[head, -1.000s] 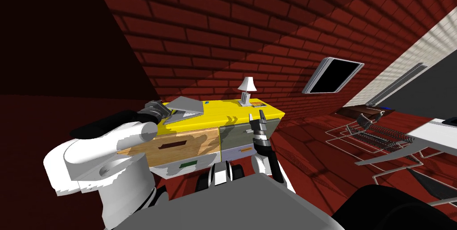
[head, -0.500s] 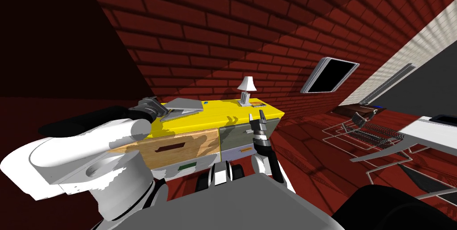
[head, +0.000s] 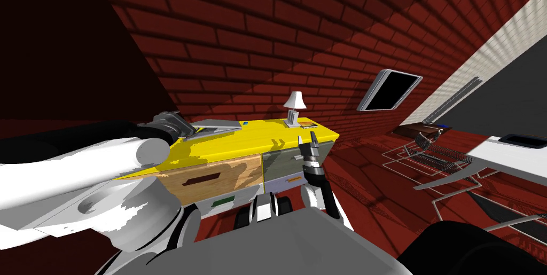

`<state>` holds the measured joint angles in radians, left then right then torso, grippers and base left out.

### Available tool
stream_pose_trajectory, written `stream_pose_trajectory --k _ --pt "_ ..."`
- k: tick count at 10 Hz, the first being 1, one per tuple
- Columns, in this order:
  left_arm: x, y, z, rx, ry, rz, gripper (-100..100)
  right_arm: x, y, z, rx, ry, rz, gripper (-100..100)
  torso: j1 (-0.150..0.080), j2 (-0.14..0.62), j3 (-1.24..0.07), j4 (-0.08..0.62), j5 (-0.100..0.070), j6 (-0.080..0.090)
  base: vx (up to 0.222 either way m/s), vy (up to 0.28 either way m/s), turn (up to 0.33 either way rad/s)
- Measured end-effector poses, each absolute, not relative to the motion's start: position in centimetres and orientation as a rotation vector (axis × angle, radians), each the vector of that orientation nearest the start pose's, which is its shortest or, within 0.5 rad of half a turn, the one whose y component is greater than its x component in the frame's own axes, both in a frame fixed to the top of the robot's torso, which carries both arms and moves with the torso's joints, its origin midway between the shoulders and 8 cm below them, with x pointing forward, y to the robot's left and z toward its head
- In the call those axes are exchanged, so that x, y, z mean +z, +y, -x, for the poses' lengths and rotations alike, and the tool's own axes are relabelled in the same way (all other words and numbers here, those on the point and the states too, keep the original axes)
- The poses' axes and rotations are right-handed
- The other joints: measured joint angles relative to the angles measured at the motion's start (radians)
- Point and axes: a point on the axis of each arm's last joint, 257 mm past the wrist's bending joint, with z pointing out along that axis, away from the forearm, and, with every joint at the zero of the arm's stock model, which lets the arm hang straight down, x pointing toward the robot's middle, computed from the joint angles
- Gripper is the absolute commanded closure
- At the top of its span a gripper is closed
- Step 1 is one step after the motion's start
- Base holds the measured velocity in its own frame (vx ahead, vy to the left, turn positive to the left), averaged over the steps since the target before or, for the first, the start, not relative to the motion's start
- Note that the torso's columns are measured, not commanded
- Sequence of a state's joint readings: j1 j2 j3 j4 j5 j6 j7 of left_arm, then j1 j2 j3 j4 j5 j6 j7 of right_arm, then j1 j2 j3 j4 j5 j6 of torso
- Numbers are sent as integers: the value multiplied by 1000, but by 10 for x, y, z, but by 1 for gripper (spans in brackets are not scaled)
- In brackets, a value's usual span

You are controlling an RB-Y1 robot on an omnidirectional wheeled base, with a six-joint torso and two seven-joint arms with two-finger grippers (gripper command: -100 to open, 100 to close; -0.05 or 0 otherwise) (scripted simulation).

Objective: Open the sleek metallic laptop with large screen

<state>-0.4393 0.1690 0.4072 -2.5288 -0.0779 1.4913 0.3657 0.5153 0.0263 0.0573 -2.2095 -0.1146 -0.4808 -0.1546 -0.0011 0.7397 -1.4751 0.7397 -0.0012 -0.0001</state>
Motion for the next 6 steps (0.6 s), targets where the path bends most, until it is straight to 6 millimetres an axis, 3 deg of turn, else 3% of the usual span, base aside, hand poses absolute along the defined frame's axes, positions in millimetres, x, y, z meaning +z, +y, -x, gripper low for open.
stream_pose_trajectory --k 1,6 --pt "74 377 -449 -1149 742 1627 0 -17 -280 -359 1537 531 -904 0 0 0 0 -1 1 0 0 0 0" --pt "75 376 -449 -1152 742 1625 0 -17 -280 -359 1537 531 -904 0 2 -1 -1 -2 2 0 1 0 -2"
